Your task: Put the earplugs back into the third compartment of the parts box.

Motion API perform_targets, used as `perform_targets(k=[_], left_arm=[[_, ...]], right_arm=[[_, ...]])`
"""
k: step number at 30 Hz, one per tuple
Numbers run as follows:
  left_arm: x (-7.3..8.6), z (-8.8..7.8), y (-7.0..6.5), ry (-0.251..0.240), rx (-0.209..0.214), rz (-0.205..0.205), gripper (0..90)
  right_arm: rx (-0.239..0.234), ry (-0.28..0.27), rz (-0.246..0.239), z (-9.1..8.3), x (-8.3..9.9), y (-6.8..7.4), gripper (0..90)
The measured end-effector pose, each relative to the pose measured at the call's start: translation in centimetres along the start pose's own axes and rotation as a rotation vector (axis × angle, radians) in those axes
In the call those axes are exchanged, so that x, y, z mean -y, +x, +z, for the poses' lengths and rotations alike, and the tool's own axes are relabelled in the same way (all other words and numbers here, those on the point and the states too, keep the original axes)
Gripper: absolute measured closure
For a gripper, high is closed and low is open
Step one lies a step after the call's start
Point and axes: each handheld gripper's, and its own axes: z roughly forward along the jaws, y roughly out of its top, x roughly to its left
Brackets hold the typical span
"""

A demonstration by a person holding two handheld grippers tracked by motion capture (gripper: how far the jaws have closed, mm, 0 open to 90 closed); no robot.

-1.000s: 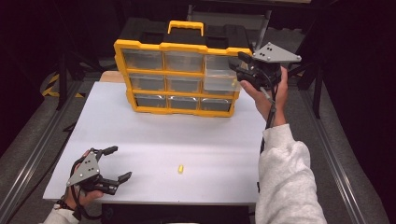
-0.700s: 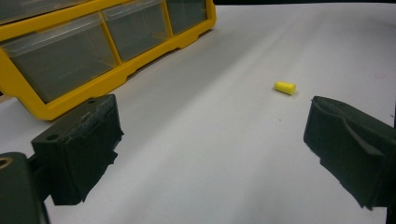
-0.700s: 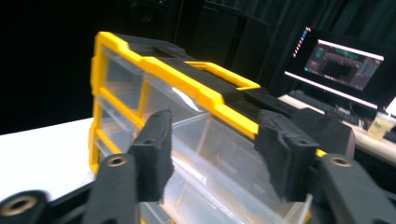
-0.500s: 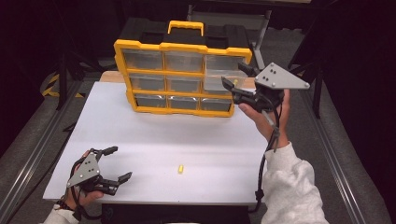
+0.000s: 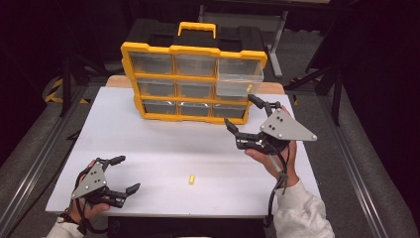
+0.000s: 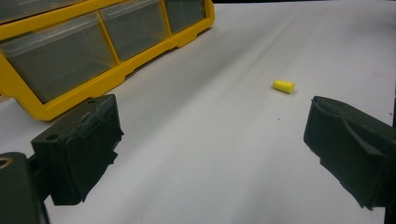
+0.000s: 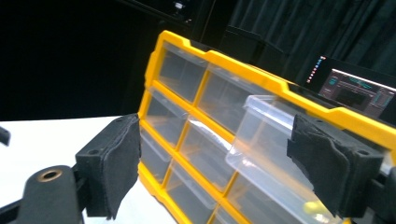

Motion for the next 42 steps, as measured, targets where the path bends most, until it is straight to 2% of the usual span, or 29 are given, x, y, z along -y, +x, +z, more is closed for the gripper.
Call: perform_targets(k=[2, 4, 8, 10, 13, 15, 18, 20, 24, 28, 29, 30, 32, 34, 38, 39, 40, 42], left_arm=[[0.0, 0.0, 0.0, -0.003, 0.000, 0.000, 5.0], [0.0, 0.0, 0.0, 0.000, -0.003, 0.002, 5.0], [0.0, 0.0, 0.0, -0.003, -0.002, 0.001, 5.0], [0.0, 0.0, 0.0, -0.003, -0.003, 0.002, 5.0], [0.0, 0.1, 0.0, 0.000, -0.002, 0.004, 4.9], [0.0, 0.0, 0.0, -0.002, -0.001, 0.003, 4.9], [0.0, 0.0, 0.0, 0.002, -0.002, 0.004, 4.8], [0.0, 0.0, 0.0, -0.002, -0.001, 0.004, 4.8], [0.0, 0.0, -0.1, -0.002, -0.002, 0.001, 4.7], [0.0, 0.0, -0.2, 0.000, -0.001, 0.005, 4.6], [0.0, 0.0, -0.2, 0.006, 0.001, 0.016, 4.6], [0.0, 0.0, -0.2, 0.006, 0.001, 0.016, 4.5], [0.0, 0.1, -0.1, 0.008, -0.001, 0.017, 4.3], [0.0, 0.1, 0.0, 0.007, 0.000, 0.009, 4.3], [0.0, 0.1, -0.1, 0.009, 0.000, 0.012, 4.3], [0.0, 0.1, -0.1, 0.011, 0.003, 0.013, 4.3], [0.0, 0.1, -0.1, 0.011, 0.003, 0.013, 4.3], [0.0, 0.1, 0.0, 0.011, 0.004, 0.013, 4.3]], right_arm=[[-0.001, -0.001, -0.007, -0.1, 0.3, 0.4, 16.8], [-0.017, -0.001, 0.008, 0.0, 0.9, 0.9, 15.2], [-0.006, 0.006, 0.010, 0.2, 2.1, 1.8, 12.8], [-0.011, 0.012, 0.029, 0.4, 2.8, 2.2, 12.1], [-0.034, 0.033, 0.053, 0.8, 4.0, 2.7, 12.0], [-0.035, 0.045, 0.049, 1.0, 4.5, 3.0, 12.0], [-0.062, 0.061, 0.061, 1.4, 5.2, 3.3, 12.0], [-0.085, 0.086, 0.050, 1.9, 6.1, 3.8, 12.0], [-0.153, 0.121, 0.086, 2.6, 7.4, 4.2, 10.7], [-0.179, 0.159, 0.091, 3.0, 8.4, 4.6, 10.7], [-0.214, 0.188, 0.113, 3.3, 9.2, 5.1, 10.7], [-0.214, 0.188, 0.113, 3.3, 9.2, 5.1, 10.7], [-0.266, 0.236, 0.123, 3.8, 10.4, 5.7, 10.7], [-0.298, 0.266, 0.124, 4.3, 11.2, 6.1, 10.7], [-0.361, 0.295, 0.157, 5.0, 12.2, 6.9, 10.7], [-0.401, 0.330, 0.151, 5.6, 12.8, 7.7, 10.7], [-0.401, 0.330, 0.151, 5.6, 12.8, 7.7, 10.7], [-0.444, 0.367, 0.135, 6.0, 13.2, 8.4, 10.7]])
